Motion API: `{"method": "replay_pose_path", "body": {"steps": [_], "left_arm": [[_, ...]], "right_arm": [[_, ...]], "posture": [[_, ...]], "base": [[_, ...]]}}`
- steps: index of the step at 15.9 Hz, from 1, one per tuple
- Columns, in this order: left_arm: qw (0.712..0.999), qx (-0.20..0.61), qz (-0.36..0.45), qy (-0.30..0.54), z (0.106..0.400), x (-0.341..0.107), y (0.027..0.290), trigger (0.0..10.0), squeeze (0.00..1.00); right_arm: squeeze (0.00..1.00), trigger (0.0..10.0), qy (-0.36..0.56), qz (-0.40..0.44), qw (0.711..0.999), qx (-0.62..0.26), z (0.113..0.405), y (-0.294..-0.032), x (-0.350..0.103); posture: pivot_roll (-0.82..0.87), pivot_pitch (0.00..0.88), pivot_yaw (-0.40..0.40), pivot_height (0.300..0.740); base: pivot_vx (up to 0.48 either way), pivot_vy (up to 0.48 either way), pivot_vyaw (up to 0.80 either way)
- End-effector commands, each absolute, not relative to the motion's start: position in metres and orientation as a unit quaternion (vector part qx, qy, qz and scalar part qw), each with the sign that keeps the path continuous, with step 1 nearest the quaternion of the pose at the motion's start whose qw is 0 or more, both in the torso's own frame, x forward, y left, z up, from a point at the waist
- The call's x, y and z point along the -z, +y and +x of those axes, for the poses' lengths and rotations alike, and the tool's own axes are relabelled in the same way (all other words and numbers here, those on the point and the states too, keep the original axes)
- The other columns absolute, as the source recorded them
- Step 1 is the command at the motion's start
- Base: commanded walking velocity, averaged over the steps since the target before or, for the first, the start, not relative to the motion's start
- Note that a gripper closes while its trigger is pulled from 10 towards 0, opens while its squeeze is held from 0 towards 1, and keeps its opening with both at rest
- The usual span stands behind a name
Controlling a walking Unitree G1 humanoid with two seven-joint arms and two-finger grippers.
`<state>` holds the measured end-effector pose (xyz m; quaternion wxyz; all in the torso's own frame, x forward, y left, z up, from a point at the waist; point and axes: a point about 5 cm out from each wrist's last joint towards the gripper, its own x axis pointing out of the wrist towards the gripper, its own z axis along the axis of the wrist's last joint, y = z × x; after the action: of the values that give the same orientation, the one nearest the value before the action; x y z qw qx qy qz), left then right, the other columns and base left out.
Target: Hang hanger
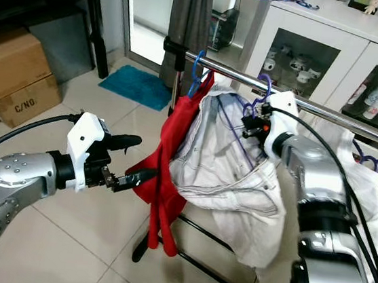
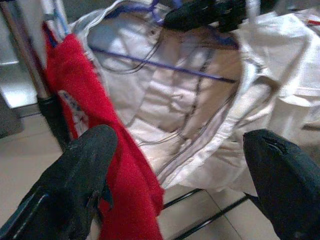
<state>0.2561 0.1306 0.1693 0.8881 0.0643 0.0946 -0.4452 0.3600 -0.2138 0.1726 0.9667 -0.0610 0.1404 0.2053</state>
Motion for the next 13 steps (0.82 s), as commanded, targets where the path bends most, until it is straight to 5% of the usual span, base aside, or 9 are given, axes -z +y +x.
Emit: {"method": "replay_pose_path", "body": {"steps": [1, 9, 13], "left_arm": [[0.895, 0.431, 0.062, 0.099, 0.257, -0.169, 0.131, 10.0, 0.00], [0.926, 0.356, 0.103, 0.067, 0.268, -0.155, 0.126, 10.0, 0.00], [0.945, 0.291, 0.123, 0.079, 0.273, -0.140, 0.138, 10.0, 0.00]], "right_arm": [[0.00, 0.0, 0.101, -0.061, 0.972, -0.203, 0.359, -0.218, -0.193], [0.00, 0.0, 0.144, -0.059, 0.969, -0.194, 0.304, -0.217, -0.165], [0.00, 0.0, 0.132, -0.022, 0.984, -0.116, 0.280, -0.207, -0.141]], "posture": [[0.01, 0.000, -0.055, 0.740], [-0.02, 0.000, -0.036, 0.740], [-0.03, 0.000, -0.036, 0.740]], "base": [[0.000, 0.000, 0.00], [0.000, 0.000, 0.00], [-0.061, 0.000, 0.00]]}}
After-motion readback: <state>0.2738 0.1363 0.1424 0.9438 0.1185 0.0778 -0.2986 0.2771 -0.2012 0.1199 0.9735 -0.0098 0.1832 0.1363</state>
